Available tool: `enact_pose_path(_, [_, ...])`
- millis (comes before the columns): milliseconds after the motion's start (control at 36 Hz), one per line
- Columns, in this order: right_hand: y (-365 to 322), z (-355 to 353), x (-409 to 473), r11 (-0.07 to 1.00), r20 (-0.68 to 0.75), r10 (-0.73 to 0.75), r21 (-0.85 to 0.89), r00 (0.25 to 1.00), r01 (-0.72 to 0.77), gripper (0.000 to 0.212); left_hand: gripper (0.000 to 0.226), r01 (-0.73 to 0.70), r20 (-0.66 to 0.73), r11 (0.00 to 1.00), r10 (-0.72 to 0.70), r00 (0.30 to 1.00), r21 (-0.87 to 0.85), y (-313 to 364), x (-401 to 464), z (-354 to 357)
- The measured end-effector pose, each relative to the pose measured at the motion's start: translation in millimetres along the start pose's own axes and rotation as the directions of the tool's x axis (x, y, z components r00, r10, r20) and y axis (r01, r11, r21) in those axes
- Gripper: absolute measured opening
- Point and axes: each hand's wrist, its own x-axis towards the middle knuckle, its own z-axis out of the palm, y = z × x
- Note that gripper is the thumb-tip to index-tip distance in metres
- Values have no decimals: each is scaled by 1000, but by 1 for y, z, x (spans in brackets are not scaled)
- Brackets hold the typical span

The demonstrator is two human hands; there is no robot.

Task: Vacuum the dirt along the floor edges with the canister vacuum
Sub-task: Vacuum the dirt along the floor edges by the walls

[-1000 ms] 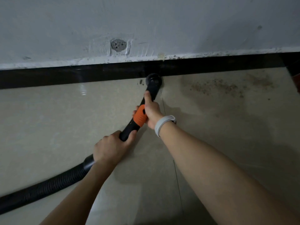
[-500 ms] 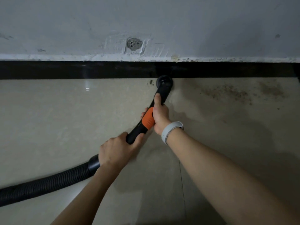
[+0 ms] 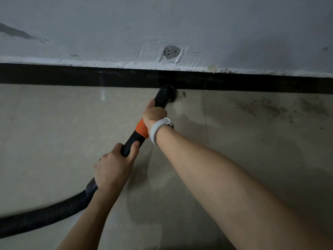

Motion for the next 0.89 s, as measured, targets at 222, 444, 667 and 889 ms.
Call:
enact_pose_path(222, [0, -19, 15, 995, -81, 55, 92, 995, -48, 64, 52, -97, 101, 995, 95, 990, 17, 11, 20, 3])
enact_pose_path(444, [14, -43, 26, 892, -167, 123, 451, 978, -35, 63, 48, -320, 137, 944, 309, 941, 75, 35, 24, 9])
enact_pose_path(667, [28, -81, 7, 789, 96, 156, 586, 983, -182, 40, 87, -281, 29, 931, 282, 959, 234, -52, -13, 0])
enact_pose_path(889, [35, -63, -22, 677, 250, 49, 704, 967, -216, 41, 67, -191, -39, 960, 203, 978, 202, -115, -36, -9])
